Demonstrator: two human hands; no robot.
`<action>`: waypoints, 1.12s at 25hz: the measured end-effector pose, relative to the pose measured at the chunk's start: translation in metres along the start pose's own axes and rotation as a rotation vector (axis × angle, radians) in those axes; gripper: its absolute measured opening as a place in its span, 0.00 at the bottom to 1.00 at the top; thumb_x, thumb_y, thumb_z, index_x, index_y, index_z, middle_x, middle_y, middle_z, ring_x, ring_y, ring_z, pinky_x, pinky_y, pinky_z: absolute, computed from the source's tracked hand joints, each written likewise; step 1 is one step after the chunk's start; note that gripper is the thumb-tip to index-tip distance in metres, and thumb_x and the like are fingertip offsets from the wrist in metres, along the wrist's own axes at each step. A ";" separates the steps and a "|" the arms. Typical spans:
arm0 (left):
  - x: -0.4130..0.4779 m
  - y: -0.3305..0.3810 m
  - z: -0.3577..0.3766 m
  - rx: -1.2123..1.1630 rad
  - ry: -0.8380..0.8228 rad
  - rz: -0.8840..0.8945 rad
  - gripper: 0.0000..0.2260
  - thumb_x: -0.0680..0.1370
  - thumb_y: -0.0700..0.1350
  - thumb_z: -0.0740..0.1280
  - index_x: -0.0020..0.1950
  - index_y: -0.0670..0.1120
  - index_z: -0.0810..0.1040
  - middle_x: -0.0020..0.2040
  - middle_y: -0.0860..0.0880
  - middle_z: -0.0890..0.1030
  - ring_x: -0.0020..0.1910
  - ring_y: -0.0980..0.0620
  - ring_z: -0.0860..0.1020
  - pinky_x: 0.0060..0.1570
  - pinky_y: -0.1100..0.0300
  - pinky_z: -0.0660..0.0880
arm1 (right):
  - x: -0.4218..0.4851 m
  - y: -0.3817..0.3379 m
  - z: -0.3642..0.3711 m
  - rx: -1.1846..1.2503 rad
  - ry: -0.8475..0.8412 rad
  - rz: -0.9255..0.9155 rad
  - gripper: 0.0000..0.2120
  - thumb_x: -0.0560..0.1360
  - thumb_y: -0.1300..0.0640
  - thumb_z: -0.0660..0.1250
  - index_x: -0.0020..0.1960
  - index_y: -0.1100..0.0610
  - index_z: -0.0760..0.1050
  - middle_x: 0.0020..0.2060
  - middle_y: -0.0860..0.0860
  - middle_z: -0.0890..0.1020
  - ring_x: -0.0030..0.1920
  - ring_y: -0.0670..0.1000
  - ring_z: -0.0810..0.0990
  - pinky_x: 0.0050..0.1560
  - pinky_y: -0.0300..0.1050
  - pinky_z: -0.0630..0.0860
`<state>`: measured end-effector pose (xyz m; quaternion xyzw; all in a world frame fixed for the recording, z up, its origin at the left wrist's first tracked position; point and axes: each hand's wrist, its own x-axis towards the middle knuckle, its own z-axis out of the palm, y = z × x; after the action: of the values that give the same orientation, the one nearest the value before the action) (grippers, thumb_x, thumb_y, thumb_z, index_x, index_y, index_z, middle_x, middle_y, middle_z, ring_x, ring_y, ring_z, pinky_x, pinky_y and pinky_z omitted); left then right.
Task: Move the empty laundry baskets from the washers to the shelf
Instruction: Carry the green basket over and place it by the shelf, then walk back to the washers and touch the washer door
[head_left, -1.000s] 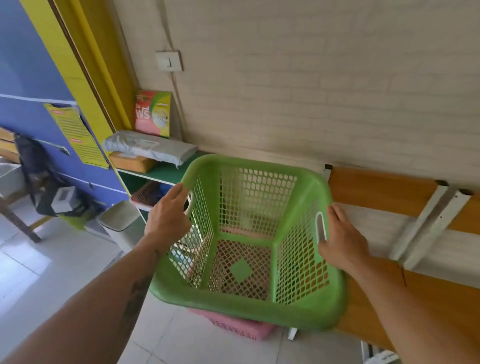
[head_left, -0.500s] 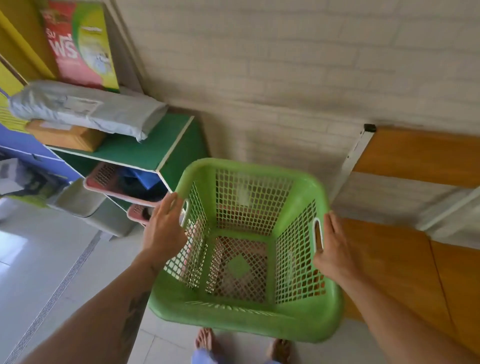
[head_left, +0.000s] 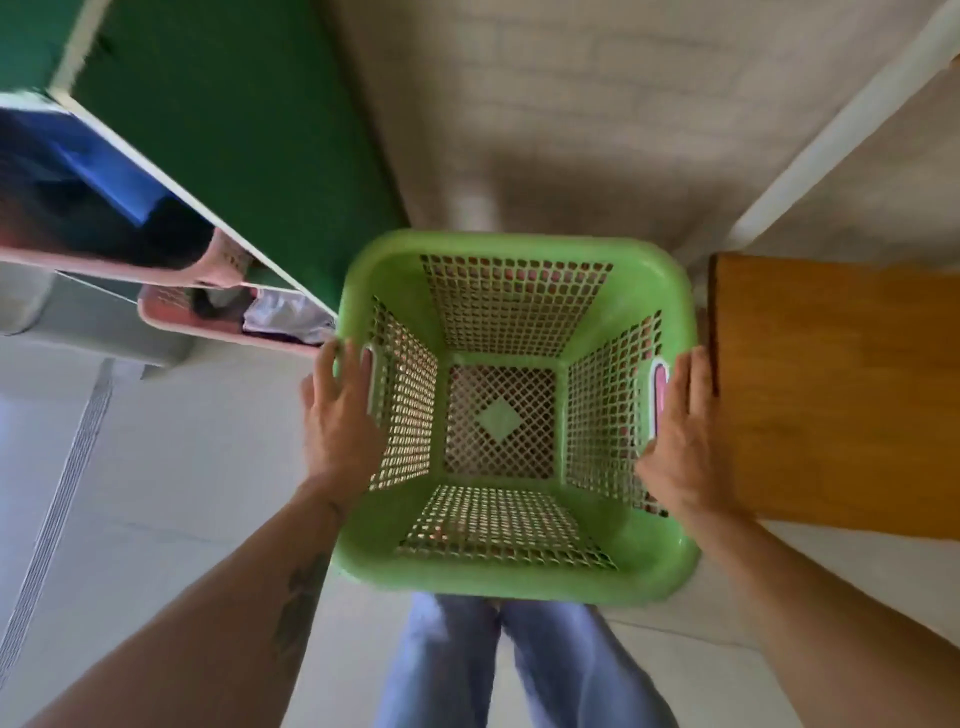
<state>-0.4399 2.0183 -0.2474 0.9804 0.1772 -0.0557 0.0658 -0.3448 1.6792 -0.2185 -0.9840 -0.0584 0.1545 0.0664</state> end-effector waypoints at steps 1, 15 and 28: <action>0.001 0.001 -0.001 0.005 -0.023 -0.036 0.30 0.72 0.35 0.63 0.74 0.43 0.64 0.75 0.43 0.64 0.74 0.41 0.59 0.63 0.49 0.63 | -0.001 0.000 0.002 0.001 0.003 0.000 0.60 0.55 0.66 0.79 0.78 0.60 0.47 0.78 0.58 0.50 0.72 0.62 0.64 0.64 0.54 0.75; -0.006 0.075 -0.225 -0.396 -0.226 -0.024 0.25 0.68 0.35 0.60 0.62 0.50 0.78 0.60 0.48 0.79 0.49 0.50 0.76 0.42 0.58 0.77 | -0.100 -0.001 -0.180 0.217 -0.027 0.130 0.36 0.75 0.50 0.65 0.78 0.57 0.53 0.78 0.53 0.56 0.77 0.55 0.56 0.76 0.54 0.58; -0.109 0.355 -0.376 -0.319 -0.156 0.667 0.21 0.74 0.43 0.63 0.67 0.49 0.74 0.68 0.46 0.74 0.68 0.46 0.71 0.67 0.52 0.68 | -0.328 0.190 -0.353 0.470 0.264 0.462 0.34 0.73 0.46 0.63 0.76 0.53 0.61 0.74 0.50 0.65 0.73 0.54 0.64 0.70 0.48 0.65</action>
<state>-0.3828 1.7076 0.1762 0.9545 -0.1509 -0.0773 0.2453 -0.5272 1.4083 0.1839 -0.9405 0.2121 0.0463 0.2612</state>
